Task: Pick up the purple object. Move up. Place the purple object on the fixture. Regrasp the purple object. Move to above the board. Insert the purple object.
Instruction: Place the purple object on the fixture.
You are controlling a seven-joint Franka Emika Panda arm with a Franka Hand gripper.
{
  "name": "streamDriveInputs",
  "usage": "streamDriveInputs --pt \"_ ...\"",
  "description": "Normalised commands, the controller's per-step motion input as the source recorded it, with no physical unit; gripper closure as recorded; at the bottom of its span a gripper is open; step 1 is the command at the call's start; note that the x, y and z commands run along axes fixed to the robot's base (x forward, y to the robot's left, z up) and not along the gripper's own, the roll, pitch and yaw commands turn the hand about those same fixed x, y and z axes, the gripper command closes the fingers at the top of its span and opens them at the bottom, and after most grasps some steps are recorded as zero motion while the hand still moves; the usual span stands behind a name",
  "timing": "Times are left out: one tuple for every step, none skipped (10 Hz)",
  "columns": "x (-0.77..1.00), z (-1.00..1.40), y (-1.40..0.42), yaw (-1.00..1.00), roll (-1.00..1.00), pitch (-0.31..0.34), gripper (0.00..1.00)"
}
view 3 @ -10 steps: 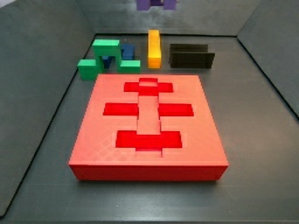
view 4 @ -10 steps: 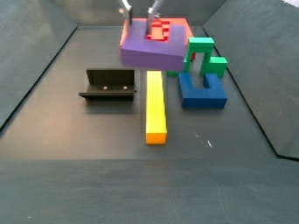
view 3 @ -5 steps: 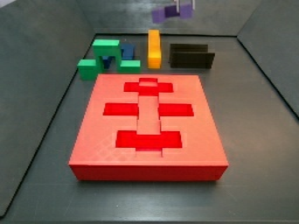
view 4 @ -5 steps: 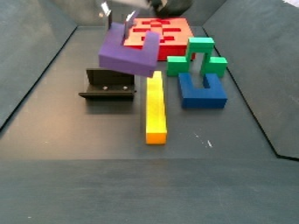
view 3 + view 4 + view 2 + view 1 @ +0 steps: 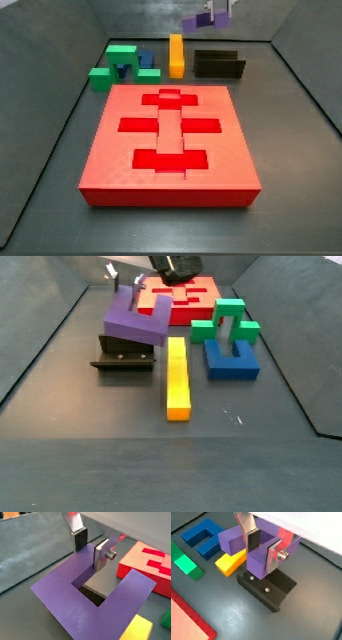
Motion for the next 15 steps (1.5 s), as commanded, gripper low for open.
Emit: streamDriveInputs --pt "0.61 0.00 -0.06 -0.05 -0.53 0.826 1.00" --pt "0.49 0.00 -0.02 -0.19 -0.66 0.740 1.00" --pt "0.40 0.00 -0.06 -0.25 -0.60 0.823 1.00" --pt "0.64 0.00 0.00 -0.23 -0.50 0.574 1.00" --pt "0.54 -0.04 0.03 -0.32 -0.41 0.000 1.00" --pt "0.45 -0.01 0.17 -0.27 -0.48 -0.363 1.00" --pt "0.29 0.00 0.10 -0.31 -0.51 -0.651 1.00" --pt "0.16 -0.06 0.10 -0.07 -0.44 -0.837 1.00" --pt "0.19 -0.07 0.11 0.00 -0.51 -0.697 1.00" --pt "0.24 -0.04 0.00 0.06 -0.44 -0.203 1.00" --pt "0.23 -0.19 -0.11 0.18 -0.35 0.000 1.00" --pt "0.16 -0.27 -0.35 0.23 -0.05 0.066 1.00" --pt "0.22 -0.21 -0.24 0.34 -0.07 0.340 1.00" --pt "0.16 -0.18 -0.16 0.51 -0.05 0.423 1.00" --pt "0.01 -0.15 -0.05 0.39 0.00 0.337 1.00"
